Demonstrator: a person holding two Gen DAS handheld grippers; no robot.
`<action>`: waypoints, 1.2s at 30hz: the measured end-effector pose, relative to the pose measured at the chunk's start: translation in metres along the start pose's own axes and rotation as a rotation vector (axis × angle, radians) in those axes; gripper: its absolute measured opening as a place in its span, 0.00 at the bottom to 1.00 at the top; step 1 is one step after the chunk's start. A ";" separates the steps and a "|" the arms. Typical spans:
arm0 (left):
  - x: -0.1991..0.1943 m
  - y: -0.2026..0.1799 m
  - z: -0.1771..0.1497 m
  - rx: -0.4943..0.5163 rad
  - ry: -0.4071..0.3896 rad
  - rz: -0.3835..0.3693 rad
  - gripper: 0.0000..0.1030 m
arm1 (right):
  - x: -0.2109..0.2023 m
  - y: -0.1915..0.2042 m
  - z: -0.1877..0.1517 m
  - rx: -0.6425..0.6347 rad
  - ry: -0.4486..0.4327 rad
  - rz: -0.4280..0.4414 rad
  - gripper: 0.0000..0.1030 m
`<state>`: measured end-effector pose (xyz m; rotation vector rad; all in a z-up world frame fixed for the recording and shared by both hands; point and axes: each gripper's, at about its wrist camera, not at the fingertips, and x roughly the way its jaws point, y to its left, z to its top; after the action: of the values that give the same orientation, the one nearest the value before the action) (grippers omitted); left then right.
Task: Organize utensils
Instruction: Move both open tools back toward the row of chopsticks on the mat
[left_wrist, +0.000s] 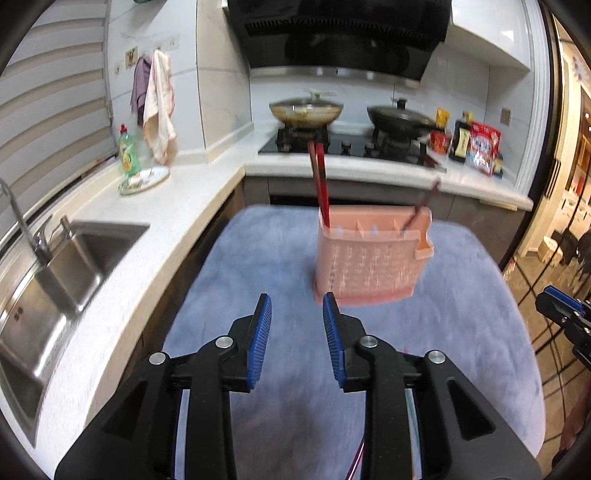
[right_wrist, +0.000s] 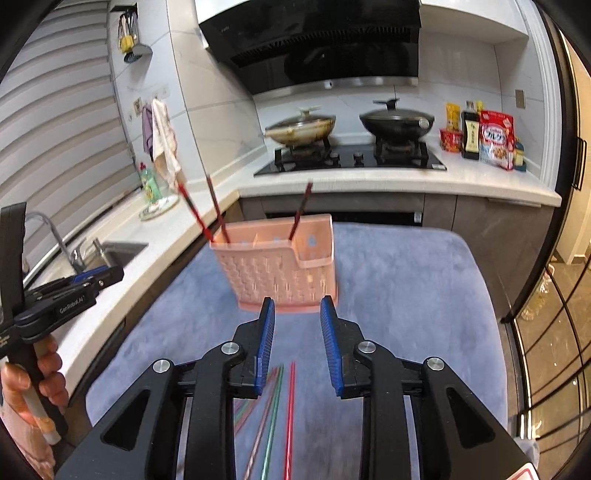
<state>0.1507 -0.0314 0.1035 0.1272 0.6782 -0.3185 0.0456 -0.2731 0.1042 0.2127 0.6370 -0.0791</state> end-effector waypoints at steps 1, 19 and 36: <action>-0.001 0.001 -0.008 -0.002 0.013 0.005 0.27 | -0.002 0.000 -0.012 -0.003 0.020 -0.002 0.25; -0.007 0.001 -0.139 -0.029 0.200 -0.002 0.27 | 0.016 0.007 -0.149 0.018 0.274 -0.003 0.25; -0.001 -0.010 -0.184 -0.015 0.299 -0.027 0.33 | 0.038 0.017 -0.190 -0.015 0.366 -0.008 0.25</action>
<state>0.0370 -0.0008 -0.0379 0.1534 0.9788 -0.3232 -0.0324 -0.2145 -0.0640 0.2119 1.0028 -0.0425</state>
